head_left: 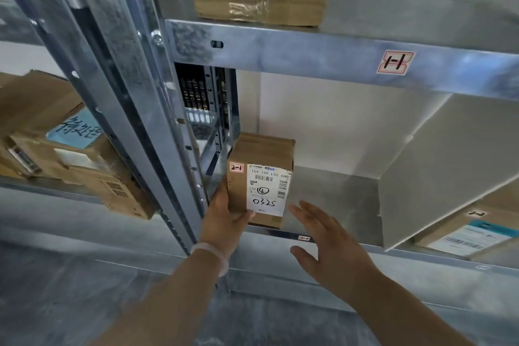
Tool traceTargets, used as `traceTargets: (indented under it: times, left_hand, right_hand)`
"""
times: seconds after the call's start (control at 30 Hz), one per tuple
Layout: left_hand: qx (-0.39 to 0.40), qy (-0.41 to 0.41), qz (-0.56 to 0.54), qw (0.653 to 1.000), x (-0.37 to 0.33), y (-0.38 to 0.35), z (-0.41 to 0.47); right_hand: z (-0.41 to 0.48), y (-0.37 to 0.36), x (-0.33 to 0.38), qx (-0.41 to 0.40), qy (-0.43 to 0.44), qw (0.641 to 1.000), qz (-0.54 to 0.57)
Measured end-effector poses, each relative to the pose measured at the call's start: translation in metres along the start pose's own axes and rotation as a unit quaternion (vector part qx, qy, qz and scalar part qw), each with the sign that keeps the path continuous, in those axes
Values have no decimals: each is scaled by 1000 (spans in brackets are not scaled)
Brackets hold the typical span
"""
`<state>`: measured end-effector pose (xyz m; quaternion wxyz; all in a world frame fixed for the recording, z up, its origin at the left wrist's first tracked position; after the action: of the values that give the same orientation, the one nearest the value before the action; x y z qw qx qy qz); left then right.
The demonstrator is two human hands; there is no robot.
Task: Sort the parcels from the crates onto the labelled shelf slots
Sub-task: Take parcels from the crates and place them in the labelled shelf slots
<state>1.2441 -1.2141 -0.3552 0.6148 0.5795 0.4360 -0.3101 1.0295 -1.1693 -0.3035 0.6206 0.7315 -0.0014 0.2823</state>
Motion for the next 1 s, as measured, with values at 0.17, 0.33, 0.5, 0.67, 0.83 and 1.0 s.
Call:
traceTargets:
  times: [0.17, 0.33, 0.5, 0.67, 0.83, 1.0]
  left_hand:
    - [-15, 0, 0, 1000, 6, 0, -6]
    - [-27, 9, 11, 1000, 3, 0, -21]
    - [-57, 25, 43, 997, -3, 6, -40]
    - [-119, 45, 128, 984, -13, 20, -80]
    - [-221, 11, 264, 939, -56, 41, -144]
    - [-315, 43, 344, 883, -97, 34, -237]
  right_hand:
    - [0, -3, 1, 11, 18, 1000, -14]
    - [3, -3, 1, 20, 38, 999, -24]
    - [5, 7, 11, 15, 85, 996, -14]
    - [4, 29, 29, -4, 165, 986, 10]
    - [-10, 43, 55, -2, 289, 957, 3]
    - [-46, 37, 82, 44, 409, 911, -33]
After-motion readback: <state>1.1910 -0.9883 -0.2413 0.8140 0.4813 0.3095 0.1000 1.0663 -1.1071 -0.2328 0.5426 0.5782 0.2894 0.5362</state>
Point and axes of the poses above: each hand's wrist, its own z-axis towards the middle knuckle, its own y-axis out of the back of the hand, x = y × z, the point moved 8 cm from there along z, towards the middle knuckle, and after that the axes turned 3 degrees about x, right-handed, at the moved point
